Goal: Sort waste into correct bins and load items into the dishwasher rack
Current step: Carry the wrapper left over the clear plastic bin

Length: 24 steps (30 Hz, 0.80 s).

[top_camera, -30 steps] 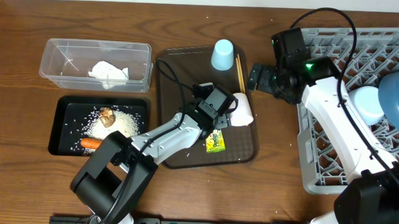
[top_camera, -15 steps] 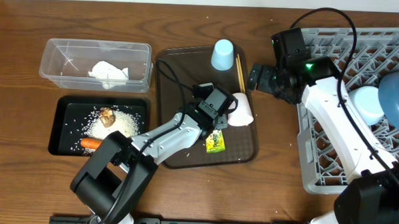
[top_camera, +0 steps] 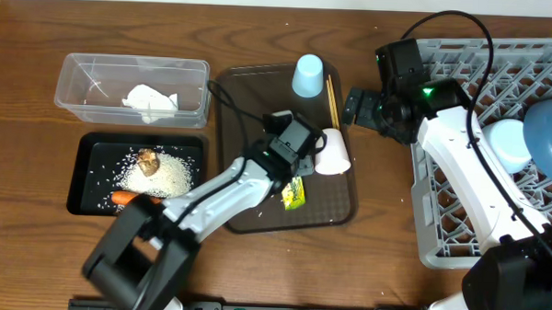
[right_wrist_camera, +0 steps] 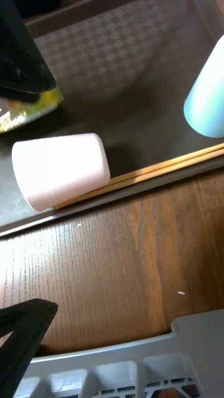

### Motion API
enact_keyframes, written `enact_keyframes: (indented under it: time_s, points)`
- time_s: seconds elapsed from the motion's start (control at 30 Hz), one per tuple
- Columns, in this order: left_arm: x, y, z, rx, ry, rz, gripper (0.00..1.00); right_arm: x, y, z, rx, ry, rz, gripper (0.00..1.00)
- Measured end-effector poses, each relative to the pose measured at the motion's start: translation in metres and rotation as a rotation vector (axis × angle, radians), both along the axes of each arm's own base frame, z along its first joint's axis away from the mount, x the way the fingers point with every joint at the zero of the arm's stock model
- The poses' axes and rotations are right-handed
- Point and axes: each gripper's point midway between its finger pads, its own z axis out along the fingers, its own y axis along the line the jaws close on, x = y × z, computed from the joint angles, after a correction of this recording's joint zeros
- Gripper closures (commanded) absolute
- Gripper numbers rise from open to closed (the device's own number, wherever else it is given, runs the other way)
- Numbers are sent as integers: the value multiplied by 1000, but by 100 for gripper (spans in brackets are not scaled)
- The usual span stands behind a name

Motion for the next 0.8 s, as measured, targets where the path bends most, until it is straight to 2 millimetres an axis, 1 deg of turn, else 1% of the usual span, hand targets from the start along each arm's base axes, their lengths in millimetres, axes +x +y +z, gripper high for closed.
enact_keyframes:
  time_s: [0.1, 0.2, 0.27, 0.37, 0.47, 0.57, 0.67, 0.8]
  points:
    - [8, 6, 28, -34, -61, 20, 94, 0, 0, 0, 0, 0, 0, 1]
    - [17, 19, 51, -51, -120, 61, 94, 0, 0, 0, 0, 0, 0, 1]
    - [24, 31, 63, -52, -157, 101, 94, 0, 0, 0, 0, 0, 0, 1]
    - [38, 57, 77, -39, -209, 180, 94, 0, 0, 0, 0, 0, 0, 1]
    - [62, 94, 93, -35, -284, 298, 94, 0, 0, 0, 0, 0, 0, 1]
    - [82, 128, 104, -40, -345, 399, 94, 0, 0, 0, 0, 0, 0, 1]
    - [102, 165, 120, -58, -425, 498, 94, 0, 0, 0, 0, 0, 0, 1]
    - [120, 219, 138, -65, -519, 626, 94, 0, 0, 0, 0, 0, 0, 1]
